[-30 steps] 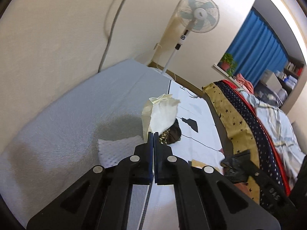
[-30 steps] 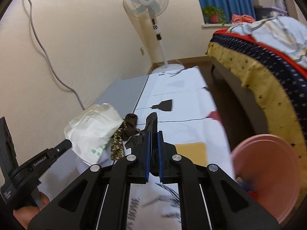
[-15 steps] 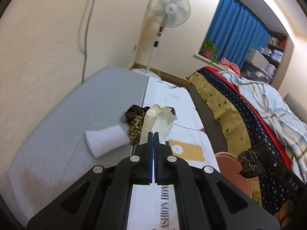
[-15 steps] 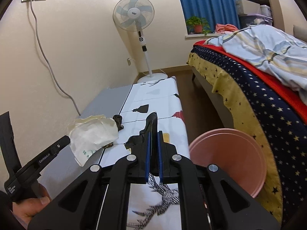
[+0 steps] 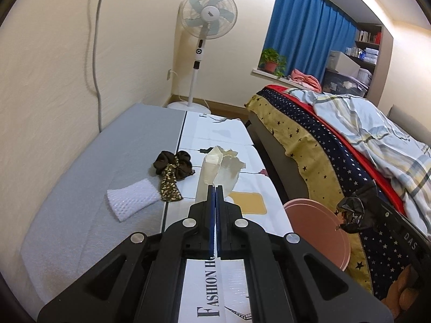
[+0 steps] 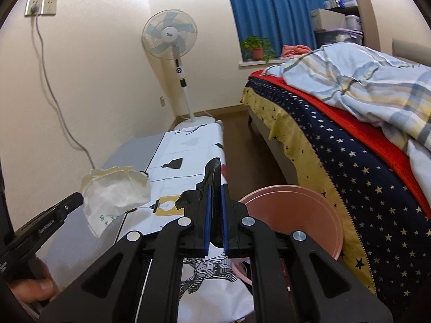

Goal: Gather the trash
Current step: 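Carry the paper wrapper in the left tool while the right tool carries its item to the bin, then open the left tool over the pink bin while the right tool opens too, then grasp the black leopard scrunchie with the right tool while the left tool grasps the white mesh pad, then carry the mesh pad in the left tool while the right tool carries the scrunchie to the bin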

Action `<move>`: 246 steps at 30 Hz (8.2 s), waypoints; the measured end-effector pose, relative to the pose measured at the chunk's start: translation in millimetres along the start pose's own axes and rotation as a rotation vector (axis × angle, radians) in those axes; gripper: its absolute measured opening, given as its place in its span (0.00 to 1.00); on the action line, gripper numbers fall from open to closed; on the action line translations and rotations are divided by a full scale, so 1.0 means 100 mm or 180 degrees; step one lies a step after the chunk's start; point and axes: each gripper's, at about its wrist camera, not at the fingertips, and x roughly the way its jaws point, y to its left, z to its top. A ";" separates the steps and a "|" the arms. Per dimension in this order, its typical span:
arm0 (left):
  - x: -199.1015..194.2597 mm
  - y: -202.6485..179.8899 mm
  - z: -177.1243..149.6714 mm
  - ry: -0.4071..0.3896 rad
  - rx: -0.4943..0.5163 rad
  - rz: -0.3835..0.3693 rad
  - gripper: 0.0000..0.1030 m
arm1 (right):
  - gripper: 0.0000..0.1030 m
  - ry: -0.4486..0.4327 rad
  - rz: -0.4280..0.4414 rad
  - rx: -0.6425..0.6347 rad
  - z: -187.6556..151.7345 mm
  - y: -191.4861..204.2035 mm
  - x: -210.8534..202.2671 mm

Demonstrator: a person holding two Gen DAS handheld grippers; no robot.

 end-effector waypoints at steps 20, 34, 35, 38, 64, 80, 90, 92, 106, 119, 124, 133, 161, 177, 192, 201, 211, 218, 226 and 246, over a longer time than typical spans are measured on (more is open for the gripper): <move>0.05 -0.14 -0.01 -0.0038 0.0102 -0.0134 0.00 | 0.07 -0.0047 -0.0223 -0.0020 -0.04 -0.10 0.12; 0.14 -0.30 -0.04 -0.0029 0.0200 -0.0246 0.00 | 0.07 -0.0060 -0.0383 0.0035 -0.06 -0.24 0.20; 0.14 -0.32 -0.04 -0.0030 0.0213 -0.0257 0.00 | 0.07 -0.0058 -0.0388 0.0040 -0.06 -0.24 0.20; 0.15 -0.36 -0.04 -0.0037 0.0254 -0.0284 0.00 | 0.07 -0.0049 -0.0409 0.0037 -0.07 -0.25 0.23; 0.66 -1.01 -0.16 0.0105 0.0431 -0.0881 0.00 | 0.07 0.0034 -0.0783 0.0307 -0.11 -0.71 0.48; 1.03 -1.27 -0.24 0.0337 0.0407 -0.1451 0.01 | 0.11 0.0119 -0.1000 0.0534 -0.14 -1.01 0.57; 1.05 -1.14 -0.26 0.0415 0.0239 -0.1413 0.21 | 0.45 0.0182 -0.0992 0.0639 -0.17 -1.05 0.58; 1.03 -1.11 -0.25 0.0408 0.0236 -0.1376 0.21 | 0.45 0.0176 -0.0970 0.0643 -0.17 -1.04 0.56; 0.63 -0.47 -0.18 0.0231 0.0061 -0.0825 0.21 | 0.44 0.0044 -0.0612 0.0446 -0.15 -0.64 0.38; 0.57 0.74 -0.19 0.0099 -0.0688 0.0632 0.30 | 0.21 0.0010 0.0117 0.0307 -0.13 0.00 0.49; 0.64 1.07 -0.23 0.0133 -0.0935 0.0862 0.31 | 0.21 0.0067 0.0318 0.0311 -0.14 0.15 0.62; 0.92 1.22 -0.32 0.0310 -0.1081 0.0899 0.44 | 0.22 0.0248 0.0534 0.0233 -0.17 0.37 0.97; 1.06 1.42 -0.19 0.0291 -0.1099 0.1116 0.05 | 0.35 0.1095 0.1055 -0.0299 -0.06 1.68 2.68; 1.01 1.26 -0.17 0.0250 -0.0941 0.0955 0.05 | 0.03 0.1002 0.1045 -0.0437 -0.09 1.59 2.33; 0.64 0.81 -0.18 0.0160 -0.0513 0.0640 0.05 | 0.03 0.0662 0.0766 -0.0215 -0.02 0.86 1.20; 0.42 0.45 -0.20 0.0111 -0.0255 0.0434 0.05 | 0.03 0.0364 0.0466 -0.0096 -0.01 0.50 0.54; 0.31 0.10 -0.22 0.0090 -0.0075 0.0229 0.05 | 0.03 0.0189 0.0218 0.0085 -0.12 -0.01 0.19; 0.27 -0.01 -0.23 0.0074 -0.0031 0.0156 0.05 | 0.03 0.0058 0.0072 0.0188 -0.06 -0.19 0.07; 0.29 -0.05 -0.23 0.0063 -0.0036 0.0075 0.05 | 0.03 0.0030 -0.0009 0.0152 -0.05 -0.20 0.06; 0.45 -0.35 -0.22 0.0042 0.0175 -0.0156 0.05 | 0.03 -0.0034 -0.0313 0.0230 0.01 -0.44 0.13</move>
